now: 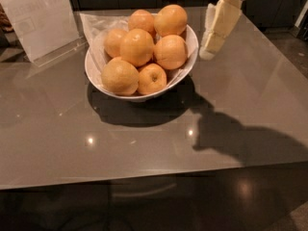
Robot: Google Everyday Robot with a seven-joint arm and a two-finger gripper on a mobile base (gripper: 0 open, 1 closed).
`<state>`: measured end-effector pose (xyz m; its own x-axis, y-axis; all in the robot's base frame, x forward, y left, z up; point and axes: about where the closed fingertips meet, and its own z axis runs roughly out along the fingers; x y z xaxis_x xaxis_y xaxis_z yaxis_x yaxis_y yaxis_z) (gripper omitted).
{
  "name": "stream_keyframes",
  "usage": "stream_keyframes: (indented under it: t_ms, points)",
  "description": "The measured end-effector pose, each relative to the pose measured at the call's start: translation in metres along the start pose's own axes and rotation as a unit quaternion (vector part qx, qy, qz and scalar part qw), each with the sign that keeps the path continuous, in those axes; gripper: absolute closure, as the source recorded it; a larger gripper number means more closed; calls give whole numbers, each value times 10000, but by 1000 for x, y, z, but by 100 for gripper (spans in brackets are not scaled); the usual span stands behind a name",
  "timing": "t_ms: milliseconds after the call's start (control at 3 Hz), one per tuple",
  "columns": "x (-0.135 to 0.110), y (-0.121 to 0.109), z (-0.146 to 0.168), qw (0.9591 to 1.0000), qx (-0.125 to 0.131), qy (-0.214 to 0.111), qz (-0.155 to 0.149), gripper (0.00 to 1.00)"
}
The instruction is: Pick orange from white bowl
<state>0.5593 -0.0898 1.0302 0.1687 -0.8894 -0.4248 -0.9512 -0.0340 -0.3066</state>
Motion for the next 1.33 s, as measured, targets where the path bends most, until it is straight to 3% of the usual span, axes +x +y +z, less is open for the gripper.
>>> stream_keyframes:
  t_ms: [333,667,1000,1333]
  points:
    - [0,-21,11,9998,-57,-102,-136,0]
    - [-12,-34,44,9978,-383,-472,-278,0]
    - [-35,-37,90,9901,-907,-989,-404,0]
    - [-38,-44,93,9908,-785,-1035,-389,0]
